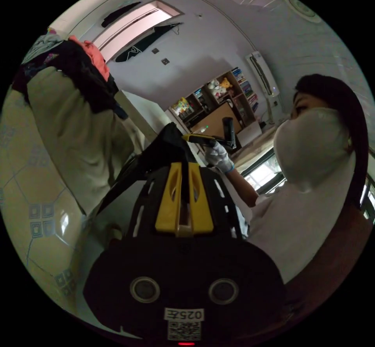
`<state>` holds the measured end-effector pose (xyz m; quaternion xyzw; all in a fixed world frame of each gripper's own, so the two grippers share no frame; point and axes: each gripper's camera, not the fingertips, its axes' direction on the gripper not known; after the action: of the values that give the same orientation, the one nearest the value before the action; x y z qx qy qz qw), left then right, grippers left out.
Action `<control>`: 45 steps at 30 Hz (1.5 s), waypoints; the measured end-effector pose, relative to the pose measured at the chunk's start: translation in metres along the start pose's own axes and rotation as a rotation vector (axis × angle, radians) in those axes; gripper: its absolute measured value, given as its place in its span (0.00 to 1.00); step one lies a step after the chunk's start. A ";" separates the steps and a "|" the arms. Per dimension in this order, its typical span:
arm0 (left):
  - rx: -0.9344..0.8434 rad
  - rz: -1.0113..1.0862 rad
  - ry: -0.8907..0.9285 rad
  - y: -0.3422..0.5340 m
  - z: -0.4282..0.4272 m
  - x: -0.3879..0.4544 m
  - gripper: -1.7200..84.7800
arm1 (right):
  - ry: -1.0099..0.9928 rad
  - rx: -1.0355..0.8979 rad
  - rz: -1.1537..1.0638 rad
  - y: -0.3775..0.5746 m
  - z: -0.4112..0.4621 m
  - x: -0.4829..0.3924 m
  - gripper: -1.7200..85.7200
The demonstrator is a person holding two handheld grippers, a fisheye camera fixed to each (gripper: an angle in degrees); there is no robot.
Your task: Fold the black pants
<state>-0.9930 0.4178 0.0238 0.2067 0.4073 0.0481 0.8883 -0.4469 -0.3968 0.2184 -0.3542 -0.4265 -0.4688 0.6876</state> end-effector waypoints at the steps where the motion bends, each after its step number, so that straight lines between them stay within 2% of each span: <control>1: 0.004 0.008 -0.011 -0.006 0.000 0.000 0.01 | 0.008 0.017 0.012 -0.001 -0.010 -0.001 0.01; 6: -0.027 0.037 -0.088 -0.029 0.003 -0.003 0.00 | 0.091 0.014 0.033 -0.013 -0.030 0.002 0.01; 11: -0.060 -0.091 -0.103 -0.027 0.001 -0.041 0.00 | 0.067 -0.065 0.059 -0.020 0.013 0.014 0.01; 14: -0.058 -0.130 -0.064 -0.024 -0.005 -0.061 0.01 | 0.123 -0.062 0.008 -0.020 0.024 0.001 0.01; 16: -0.032 -0.110 -0.058 -0.020 -0.011 -0.068 0.03 | 0.164 -0.052 -0.038 -0.018 0.026 -0.011 0.01; 18: 0.021 -0.117 -0.070 -0.009 -0.022 -0.075 0.09 | 0.188 -0.050 -0.041 -0.018 0.028 -0.020 0.01; 20: 0.033 -0.124 -0.015 0.011 -0.025 -0.089 0.16 | 0.215 -0.053 -0.038 -0.019 0.030 -0.031 0.01; 24: 0.048 -0.252 0.248 0.034 -0.007 -0.128 0.17 | 0.200 -0.031 -0.009 -0.015 0.031 -0.040 0.01; 28: 0.082 -0.258 0.520 0.030 0.021 -0.152 0.13 | 0.136 0.024 0.039 -0.003 0.031 -0.045 0.03; 32: 0.110 -0.311 0.598 0.029 0.028 -0.169 0.01 | 0.182 0.036 0.034 0.011 0.018 -0.077 0.10; 35: 0.088 -0.245 0.482 0.020 0.008 -0.145 0.00 | 0.106 0.103 0.016 0.041 -0.013 -0.142 0.16; 39: 0.028 -0.196 0.351 -0.002 -0.002 -0.108 0.00 | 0.164 0.139 0.019 0.092 -0.016 -0.255 0.20; 42: -0.015 -0.133 0.294 -0.021 -0.002 -0.075 0.00 | 0.338 0.229 0.107 0.119 0.016 -0.341 0.19; 45: -0.099 -0.038 0.194 -0.040 0.003 -0.042 0.00 | 0.674 0.282 0.153 0.112 0.058 -0.402 0.20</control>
<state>-1.0219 0.3701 0.0391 0.1493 0.4924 0.0710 0.8545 -0.4345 -0.1726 -0.1383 -0.1129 -0.2088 -0.4430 0.8645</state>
